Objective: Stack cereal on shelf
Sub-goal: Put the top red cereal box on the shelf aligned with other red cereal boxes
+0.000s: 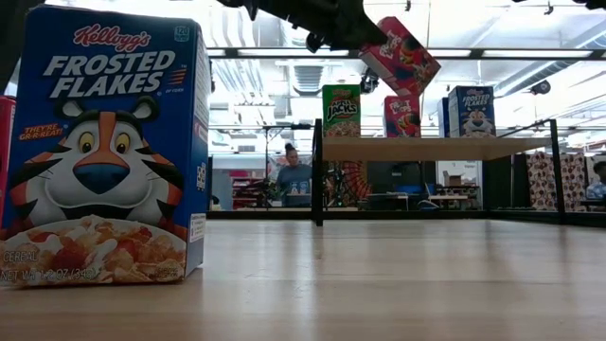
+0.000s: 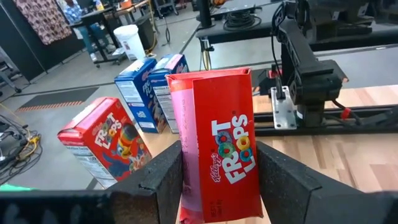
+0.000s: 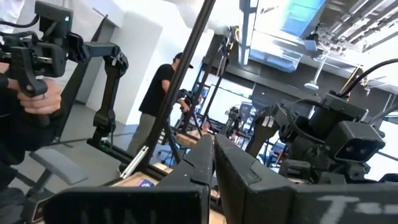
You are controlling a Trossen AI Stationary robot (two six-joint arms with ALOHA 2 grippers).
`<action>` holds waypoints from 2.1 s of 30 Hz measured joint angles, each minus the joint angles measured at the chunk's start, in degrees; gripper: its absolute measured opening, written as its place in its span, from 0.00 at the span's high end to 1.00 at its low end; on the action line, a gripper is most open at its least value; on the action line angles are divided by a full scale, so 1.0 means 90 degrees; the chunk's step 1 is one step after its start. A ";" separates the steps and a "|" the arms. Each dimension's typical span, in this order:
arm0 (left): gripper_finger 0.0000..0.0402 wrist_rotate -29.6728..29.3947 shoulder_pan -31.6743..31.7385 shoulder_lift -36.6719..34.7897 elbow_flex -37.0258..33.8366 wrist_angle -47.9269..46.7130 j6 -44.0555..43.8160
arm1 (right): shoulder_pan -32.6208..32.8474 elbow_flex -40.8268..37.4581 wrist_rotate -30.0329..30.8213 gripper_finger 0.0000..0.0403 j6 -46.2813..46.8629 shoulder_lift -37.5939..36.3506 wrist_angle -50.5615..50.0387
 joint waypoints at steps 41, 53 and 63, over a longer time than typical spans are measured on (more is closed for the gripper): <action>0.59 0.0319 0.0260 0.1587 0.3321 -0.3800 -0.0129 | 0.0000 0.0005 0.0006 0.98 0.0116 -0.0015 -0.0054; 0.59 0.0303 0.0388 0.1856 0.3541 -0.3742 -0.0197 | -0.0001 0.0005 0.0007 0.98 0.0081 -0.0017 -0.0083; 0.59 0.0302 0.0394 0.1859 0.3538 -0.3645 -0.0169 | -0.0002 0.0005 0.0007 0.98 0.0072 -0.0017 -0.0080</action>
